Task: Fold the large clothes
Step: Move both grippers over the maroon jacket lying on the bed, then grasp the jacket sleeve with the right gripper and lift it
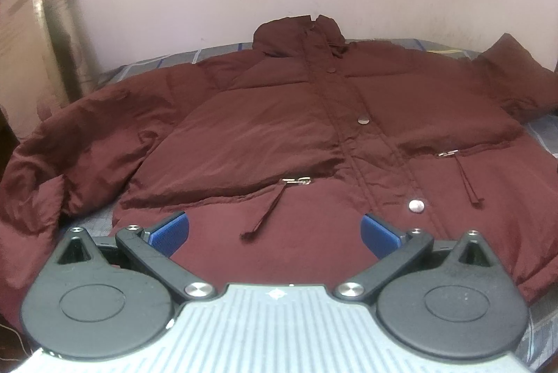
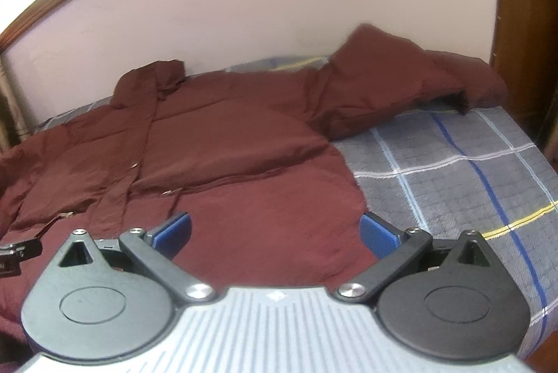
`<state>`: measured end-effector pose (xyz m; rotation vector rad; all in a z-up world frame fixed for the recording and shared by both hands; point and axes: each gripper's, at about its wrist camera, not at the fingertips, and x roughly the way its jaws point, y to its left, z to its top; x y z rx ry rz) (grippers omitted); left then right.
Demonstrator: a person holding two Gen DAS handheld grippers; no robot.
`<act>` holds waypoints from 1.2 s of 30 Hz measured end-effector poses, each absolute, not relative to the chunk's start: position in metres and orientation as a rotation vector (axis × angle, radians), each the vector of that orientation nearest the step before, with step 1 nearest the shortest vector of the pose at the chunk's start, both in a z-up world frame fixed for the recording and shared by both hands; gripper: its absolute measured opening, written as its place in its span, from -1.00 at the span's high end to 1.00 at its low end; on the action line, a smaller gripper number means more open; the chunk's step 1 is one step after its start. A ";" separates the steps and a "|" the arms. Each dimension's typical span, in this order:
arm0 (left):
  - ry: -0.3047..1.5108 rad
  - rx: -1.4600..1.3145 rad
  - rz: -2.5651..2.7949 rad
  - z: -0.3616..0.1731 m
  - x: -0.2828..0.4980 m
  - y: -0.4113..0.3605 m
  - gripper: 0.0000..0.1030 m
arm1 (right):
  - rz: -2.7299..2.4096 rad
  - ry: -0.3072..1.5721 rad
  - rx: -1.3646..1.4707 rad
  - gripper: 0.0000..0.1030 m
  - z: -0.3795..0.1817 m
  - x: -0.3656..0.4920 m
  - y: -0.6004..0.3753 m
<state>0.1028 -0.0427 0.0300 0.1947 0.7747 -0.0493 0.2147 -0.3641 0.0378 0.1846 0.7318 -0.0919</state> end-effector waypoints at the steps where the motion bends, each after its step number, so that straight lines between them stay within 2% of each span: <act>1: 0.777 0.195 -0.052 0.029 0.105 -0.044 -1.00 | -0.091 0.732 0.190 -1.00 0.037 0.217 -0.366; 19: 0.799 0.215 -0.067 0.020 0.124 -0.065 -1.00 | -0.097 0.741 0.237 -1.00 0.025 0.231 -0.384; 26: 0.802 0.203 -0.078 0.020 0.128 -0.066 -1.00 | -0.047 0.630 0.461 -0.99 0.018 0.237 -0.456; 27: 0.805 0.202 -0.079 0.019 0.128 -0.066 -1.00 | -0.048 0.606 0.515 -0.95 0.014 0.237 -0.474; 28: 0.808 0.201 -0.081 0.020 0.129 -0.067 -1.00 | -0.050 0.584 0.570 -0.76 0.010 0.237 -0.494; 29: 0.812 0.200 -0.085 0.020 0.129 -0.067 -1.00 | -0.064 0.578 0.625 -0.47 0.005 0.238 -0.512; 31: 0.817 0.195 -0.090 0.020 0.130 -0.068 -1.00 | -0.070 0.565 0.783 -0.25 -0.009 0.245 -0.554; 36: 0.812 0.197 -0.098 0.025 0.126 -0.071 -1.00 | -0.104 0.413 1.069 -0.22 -0.030 0.259 -0.642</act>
